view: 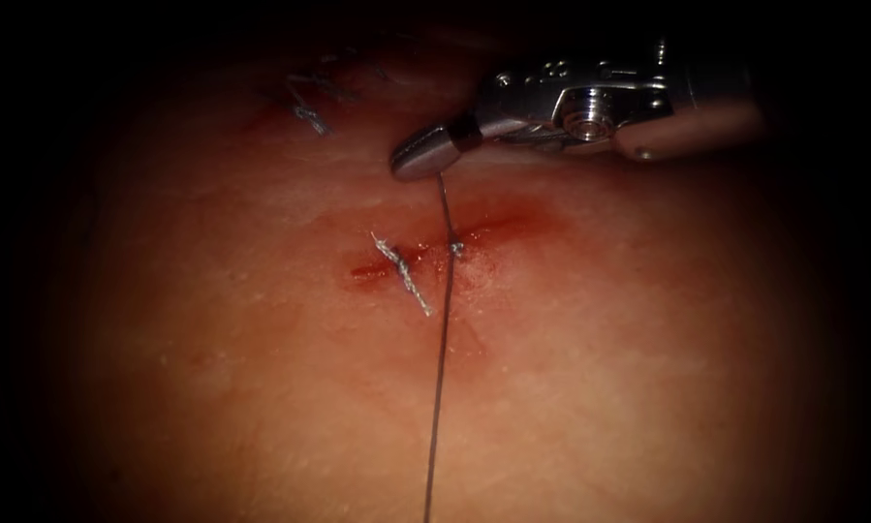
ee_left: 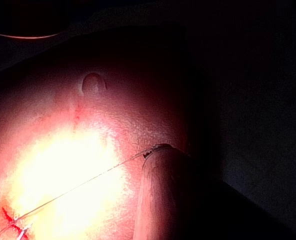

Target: Wound Closure

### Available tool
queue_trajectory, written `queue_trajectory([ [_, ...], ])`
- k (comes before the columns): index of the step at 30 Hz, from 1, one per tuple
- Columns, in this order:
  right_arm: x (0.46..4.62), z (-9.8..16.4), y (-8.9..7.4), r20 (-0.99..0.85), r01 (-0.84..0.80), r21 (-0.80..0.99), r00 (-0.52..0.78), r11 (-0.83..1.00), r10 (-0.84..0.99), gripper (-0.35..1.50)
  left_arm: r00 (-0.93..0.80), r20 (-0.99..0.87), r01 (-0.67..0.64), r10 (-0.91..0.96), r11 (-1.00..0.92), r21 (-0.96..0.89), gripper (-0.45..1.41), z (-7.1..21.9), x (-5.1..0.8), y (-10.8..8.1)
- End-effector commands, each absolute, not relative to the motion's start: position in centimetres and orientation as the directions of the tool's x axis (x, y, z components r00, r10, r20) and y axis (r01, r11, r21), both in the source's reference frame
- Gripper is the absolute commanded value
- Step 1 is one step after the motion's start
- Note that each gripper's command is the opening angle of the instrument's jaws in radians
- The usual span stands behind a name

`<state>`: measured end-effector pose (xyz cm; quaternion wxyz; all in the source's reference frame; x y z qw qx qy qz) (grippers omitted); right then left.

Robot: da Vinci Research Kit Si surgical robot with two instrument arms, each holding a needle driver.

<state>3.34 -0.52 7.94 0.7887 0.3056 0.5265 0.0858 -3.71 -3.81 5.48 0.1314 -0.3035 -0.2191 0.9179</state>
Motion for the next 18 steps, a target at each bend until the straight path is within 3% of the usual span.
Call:
queue_trajectory([
  [1, 3.41, 7.99, -0.52, -0.781, 0.185, 0.566, 0.431, 0.803, 0.451, -0.35, -0.78, -0.5, -0.104, 0.375, -0.867, -0.488, -0.45, 5.52, -3.76, -3.89],
  [18, 3.37, 8.02, -0.46, -0.795, 0.168, 0.533, 0.435, 0.829, 0.423, -0.35, -0.779, -0.511, -0.086, 0.364, -0.868, -0.489, -0.45, 5.5, -3.83, -3.89],
])
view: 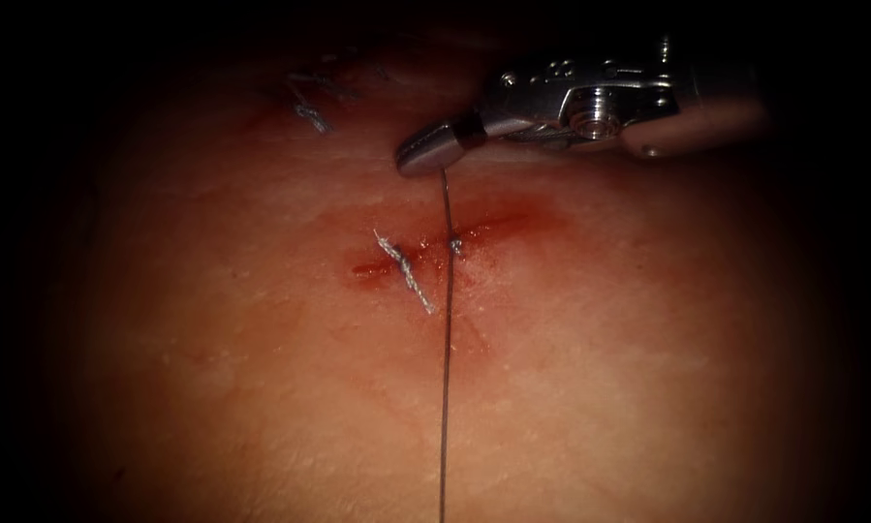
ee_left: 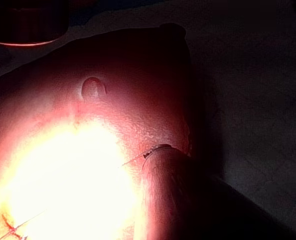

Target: Wound Closure

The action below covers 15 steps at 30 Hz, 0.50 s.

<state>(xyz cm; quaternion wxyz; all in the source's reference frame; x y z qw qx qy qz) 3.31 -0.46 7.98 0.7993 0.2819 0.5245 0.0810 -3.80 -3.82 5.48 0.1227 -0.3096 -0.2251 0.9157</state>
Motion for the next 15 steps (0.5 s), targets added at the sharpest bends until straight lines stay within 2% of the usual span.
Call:
queue_trajectory([
  [1, 3.37, 8.0, -0.5, -0.794, 0.167, 0.533, 0.438, 0.829, 0.422, -0.35, -0.777, -0.513, -0.086, 0.365, -0.869, -0.487, -0.45, 5.5, -3.83, -3.9],
  [5, 3.37, 8.0, -0.5, -0.801, 0.174, 0.524, 0.433, 0.834, 0.413, -0.35, -0.77, -0.52, -0.097, 0.37, -0.873, -0.477, -0.45, 5.4, -3.81, -3.7],
  [6, 3.33, 7.9, -0.6, -0.802, 0.169, 0.521, 0.433, 0.836, 0.412, -0.21, -0.768, -0.521, -0.108, 0.373, -0.876, -0.469, -0.45, 5.4, -3.79, -3.6],
  [7, 3.3, 7.9, -0.6, -0.802, 0.16, 0.518, 0.432, 0.84, 0.412, 0.14, -0.766, -0.522, -0.116, 0.376, -0.878, -0.464, -0.45, 5.4, -3.77, -3.6],
  [11, 3.1, 7.8, -0.7, -0.799, 0.098, 0.502, 0.432, 0.859, 0.418, 0.88, -0.757, -0.52, -0.165, 0.397, -0.885, -0.436, -0.45, 5.3, -3.62, -3.2],
  [12, 3.02, 7.8, -0.7, -0.794, 0.071, 0.502, 0.433, 0.862, 0.427, 0.98, -0.752, -0.521, -0.177, 0.403, -0.886, -0.429, -0.45, 5.2, -3.58, -3.1],
  [15, 2.79, 7.6, -0.7, -0.776, 0.011, 0.51, 0.437, 0.86, 0.455, 1.09, -0.744, -0.514, -0.22, 0.427, -0.883, -0.415, -0.45, 5.2, -3.41, -2.8],
])
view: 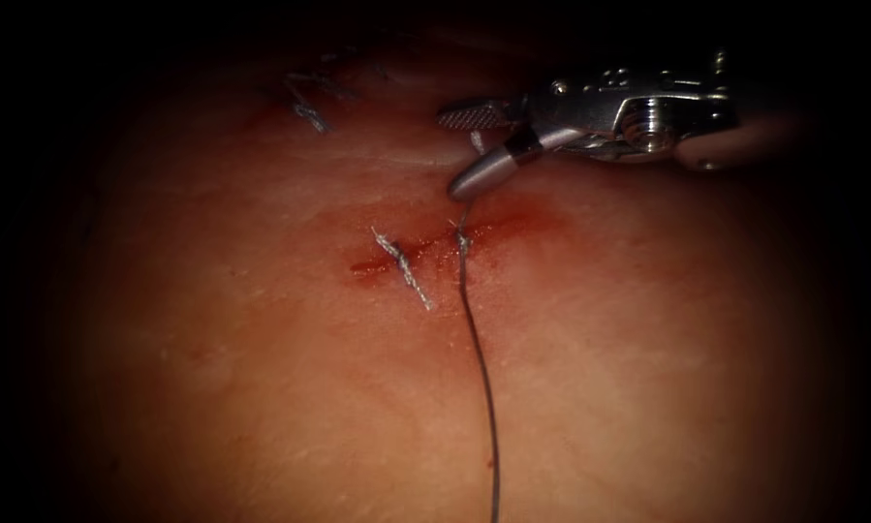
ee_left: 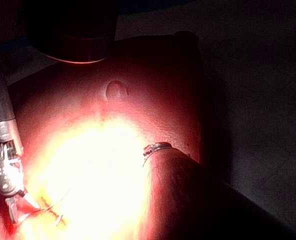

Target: Wound Closure

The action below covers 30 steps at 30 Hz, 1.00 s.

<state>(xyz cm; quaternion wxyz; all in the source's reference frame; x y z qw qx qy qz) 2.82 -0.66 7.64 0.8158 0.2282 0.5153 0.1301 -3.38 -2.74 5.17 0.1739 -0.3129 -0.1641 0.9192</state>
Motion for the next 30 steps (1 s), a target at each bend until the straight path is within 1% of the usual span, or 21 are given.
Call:
queue_trajectory([
  [1, 2.72, 7.6, -0.7, -0.77, -0.009, 0.513, 0.438, 0.858, 0.465, 1.11, -0.742, -0.515, -0.231, 0.429, -0.885, -0.405, -0.45, 5.2, -3.36, -2.7],
  [3, 2.6, 7.5, -0.6, -0.758, -0.047, 0.519, 0.436, 0.854, 0.484, 1.15, -0.737, -0.514, -0.251, 0.439, -0.884, -0.395, -0.45, 5.2, -3.24, -2.5],
  [5, 2.4, 7.4, -0.6, -0.745, -0.127, 0.513, 0.426, 0.849, 0.514, 1.16, -0.732, -0.514, -0.284, 0.448, -0.886, -0.367, -0.45, 5.2, -3.05, -2.1],
  [6, 2.38, 7.3, -0.6, -0.746, -0.137, 0.508, 0.423, 0.85, 0.514, 1.18, -0.732, -0.513, -0.288, 0.448, -0.886, -0.362, -0.45, 5.2, -3.01, -2.1],
  [11, 2.33, 7.1, -0.5, -0.754, -0.143, 0.526, 0.379, 0.838, 0.537, 1.2, -0.734, -0.504, -0.307, 0.454, -0.885, -0.35, -0.45, 5.2, -2.87, -1.8],
  [15, 2.46, 7.0, -0.5, -0.774, -0.151, 0.517, 0.339, 0.843, 0.535, 1.16, -0.739, -0.493, -0.321, 0.46, -0.883, -0.342, -0.45, 5.4, -2.76, -1.5],
  [16, 2.51, 7.0, -0.6, -0.778, -0.153, 0.512, 0.335, 0.845, 0.532, 1.13, -0.74, -0.492, -0.323, 0.459, -0.883, -0.339, -0.45, 5.4, -2.74, -1.5],
  [17, 2.62, 7.0, -0.6, -0.784, -0.16, 0.505, 0.327, 0.848, 0.528, 1.04, -0.744, -0.489, -0.323, 0.455, -0.886, -0.332, -0.45, 5.4, -2.71, -1.4],
  [18, 2.62, 7.0, -0.6, -0.784, -0.16, 0.505, 0.327, 0.848, 0.528, 1.04, -0.744, -0.489, -0.323, 0.455, -0.886, -0.332, -0.45, 5.4, -2.71, -1.4],
  [23, 2.88, 7.2, -0.6, -0.794, -0.18, 0.488, 0.315, 0.854, 0.52, 0.74, -0.753, -0.488, -0.316, 0.441, -0.893, -0.321, -0.45, 5.5, -2.66, -1.2],
  [26, 3.02, 7.3, -0.6, -0.8, -0.174, 0.488, 0.303, 0.855, 0.518, 0.47, -0.752, -0.491, -0.316, 0.44, -0.894, -0.318, -0.45, 5.5, -2.66, -1.1],
  [27, 3.08, 7.3, -0.6, -0.805, -0.173, 0.49, 0.286, 0.854, 0.52, 0.3, -0.751, -0.492, -0.316, 0.439, -0.895, -0.315, -0.45, 5.5, -2.66, -1.0],
  [28, 3.11, 7.3, -0.6, -0.808, -0.17, 0.493, 0.274, 0.853, 0.521, 0.2, -0.751, -0.49, -0.32, 0.442, -0.893, -0.315, -0.45, 5.6, -2.66, -1.0],
  [30, 3.13, 7.2, -0.7, -0.811, -0.172, 0.493, 0.265, 0.853, 0.522, 0.2, -0.753, -0.491, -0.317, 0.438, -0.896, -0.312, -0.45, 5.6, -2.67, -0.9],
])
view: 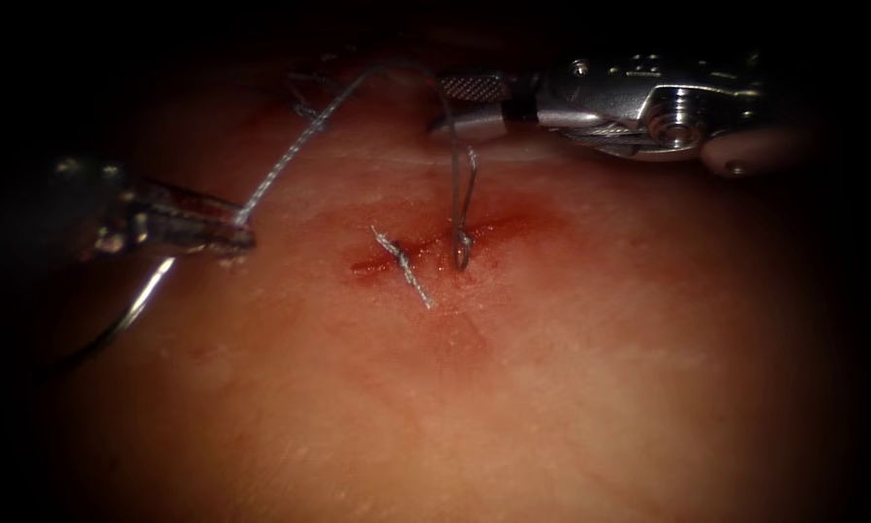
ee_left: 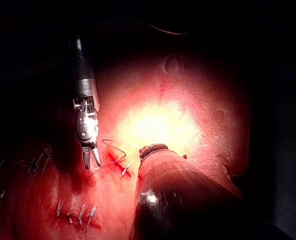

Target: Wound Closure

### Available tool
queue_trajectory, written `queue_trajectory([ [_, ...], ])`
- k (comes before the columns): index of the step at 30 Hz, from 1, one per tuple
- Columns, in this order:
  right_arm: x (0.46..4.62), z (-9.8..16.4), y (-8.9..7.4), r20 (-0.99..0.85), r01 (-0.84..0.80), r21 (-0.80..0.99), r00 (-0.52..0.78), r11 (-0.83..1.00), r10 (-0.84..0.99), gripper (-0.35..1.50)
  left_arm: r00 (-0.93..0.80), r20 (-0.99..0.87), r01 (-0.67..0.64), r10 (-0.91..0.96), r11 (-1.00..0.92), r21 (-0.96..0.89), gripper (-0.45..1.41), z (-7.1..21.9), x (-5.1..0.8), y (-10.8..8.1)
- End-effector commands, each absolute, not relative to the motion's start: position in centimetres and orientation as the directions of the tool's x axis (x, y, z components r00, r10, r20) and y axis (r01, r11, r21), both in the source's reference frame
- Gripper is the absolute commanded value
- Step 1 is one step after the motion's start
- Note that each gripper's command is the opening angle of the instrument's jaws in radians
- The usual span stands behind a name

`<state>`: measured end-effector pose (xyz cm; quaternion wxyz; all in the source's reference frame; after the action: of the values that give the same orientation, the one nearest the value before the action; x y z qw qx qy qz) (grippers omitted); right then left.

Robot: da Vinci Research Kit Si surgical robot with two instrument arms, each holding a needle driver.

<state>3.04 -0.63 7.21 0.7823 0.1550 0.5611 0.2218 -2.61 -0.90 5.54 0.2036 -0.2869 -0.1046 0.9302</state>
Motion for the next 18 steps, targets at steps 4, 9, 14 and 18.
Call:
queue_trajectory([
  [4, 3.24, 7.15, -0.78, -0.817, -0.178, 0.492, 0.243, 0.852, 0.523, 0.2, -0.754, -0.49, -0.322, 0.439, -0.896, -0.307, -0.45, 5.76, -2.72, -0.81],
  [9, 3.3, 7.03, -0.87, -0.822, -0.178, 0.495, 0.222, 0.85, 0.525, 0.15, -0.752, -0.492, -0.319, 0.438, -0.896, -0.31, -0.45, 5.98, -2.84, -0.68],
  [14, 3.31, 6.95, -0.94, -0.824, -0.178, 0.496, 0.21, 0.85, 0.526, 0.09, -0.748, -0.499, -0.317, 0.438, -0.896, -0.312, -0.45, 6.21, -2.93, -0.62],
  [18, 3.28, 6.9, -1.01, -0.827, -0.176, 0.496, 0.205, 0.85, 0.524, 0.07, -0.756, -0.493, -0.309, 0.431, -0.898, -0.312, -0.45, 6.37, -2.95, -0.63],
])
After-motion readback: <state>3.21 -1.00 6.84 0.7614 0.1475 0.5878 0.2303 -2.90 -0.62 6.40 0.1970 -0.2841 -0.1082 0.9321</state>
